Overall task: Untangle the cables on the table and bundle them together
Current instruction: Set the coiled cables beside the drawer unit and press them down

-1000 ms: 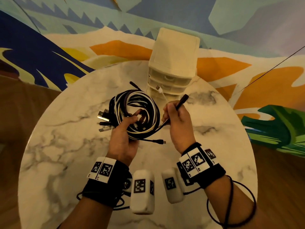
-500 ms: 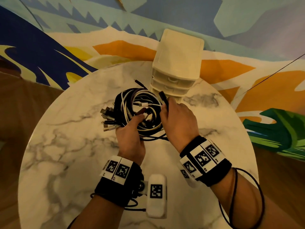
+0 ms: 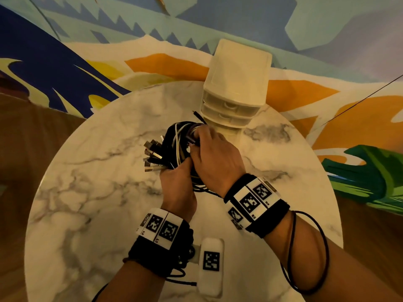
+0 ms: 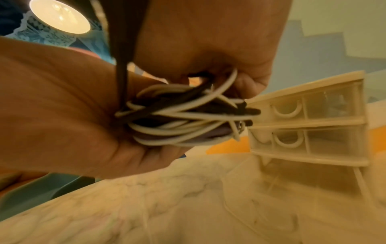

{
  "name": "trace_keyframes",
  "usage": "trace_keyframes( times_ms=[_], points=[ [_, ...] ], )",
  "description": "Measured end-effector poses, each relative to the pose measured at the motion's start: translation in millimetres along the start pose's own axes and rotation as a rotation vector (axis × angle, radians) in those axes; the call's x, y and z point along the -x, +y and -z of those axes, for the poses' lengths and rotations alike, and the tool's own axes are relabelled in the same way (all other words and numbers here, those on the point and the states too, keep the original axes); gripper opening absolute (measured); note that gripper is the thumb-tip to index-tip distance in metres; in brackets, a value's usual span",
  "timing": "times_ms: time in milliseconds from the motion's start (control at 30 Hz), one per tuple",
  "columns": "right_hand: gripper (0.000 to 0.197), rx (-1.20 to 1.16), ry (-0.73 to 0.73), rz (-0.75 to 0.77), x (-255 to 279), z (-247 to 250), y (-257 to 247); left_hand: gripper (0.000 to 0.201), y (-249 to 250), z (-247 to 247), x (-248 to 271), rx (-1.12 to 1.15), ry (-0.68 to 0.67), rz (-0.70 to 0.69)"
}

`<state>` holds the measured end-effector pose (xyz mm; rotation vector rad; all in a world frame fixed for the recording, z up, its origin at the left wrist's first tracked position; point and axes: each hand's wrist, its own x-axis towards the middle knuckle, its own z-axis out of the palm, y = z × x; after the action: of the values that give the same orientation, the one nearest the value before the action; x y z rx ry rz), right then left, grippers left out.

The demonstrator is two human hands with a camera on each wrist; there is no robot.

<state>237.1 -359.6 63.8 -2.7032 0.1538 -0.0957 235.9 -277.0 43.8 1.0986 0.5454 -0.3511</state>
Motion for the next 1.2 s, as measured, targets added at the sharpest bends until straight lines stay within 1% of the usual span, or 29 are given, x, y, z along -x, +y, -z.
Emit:
trace_keyframes(
  times_ms=[100,200,300,367,433,467,533,667,733,800,867,967,1000,1100,1200],
  points=[
    [0.014,-0.137,0.086,-0.024,-1,1,2,0.021,-1,2,0,0.036,-0.008,0.036],
    [0.018,-0.246,0.15,-0.038,1,0,8,0.012,0,3,1,0.057,-0.024,0.065],
    [0.026,-0.359,0.221,-0.073,-3,0,22,0.019,2,5,-3,0.107,0.017,0.089],
    [0.021,-0.412,0.249,-0.096,-7,3,35,0.023,5,8,-6,0.122,0.046,0.102],
    [0.015,-0.498,0.247,-0.134,-8,4,44,0.034,6,11,-10,0.144,0.066,0.117],
    [0.015,-0.544,0.247,-0.147,-7,3,47,0.04,6,11,-11,0.154,0.072,0.123],
    [0.018,-0.582,0.263,-0.147,-3,0,48,0.045,5,11,-12,0.159,0.083,0.135],
    [0.028,-0.555,0.304,-0.096,0,-7,43,0.043,3,11,-11,0.141,0.098,0.147],
    [0.031,-0.56,0.273,-0.057,0,-6,40,0.041,2,12,-11,0.144,0.102,0.149],
    [0.032,-0.508,0.205,0.01,-1,-2,38,0.041,2,14,-12,0.156,0.106,0.142],
    [0.03,-0.433,0.152,0.094,-1,2,33,0.04,2,15,-12,0.152,0.095,0.126],
    [0.026,-0.278,0.158,0.19,-7,7,26,0.034,1,12,-9,0.115,0.068,0.091],
    [0.023,-0.22,0.136,0.202,-10,9,25,0.034,1,10,-7,0.107,0.071,0.078],
    [0.018,-0.104,0.003,0.239,-18,7,21,0.033,2,6,-6,0.114,0.08,0.041],
    [0.014,-0.027,-0.032,0.287,-22,2,15,0.038,2,6,-7,0.102,0.06,0.01]
  ],
)
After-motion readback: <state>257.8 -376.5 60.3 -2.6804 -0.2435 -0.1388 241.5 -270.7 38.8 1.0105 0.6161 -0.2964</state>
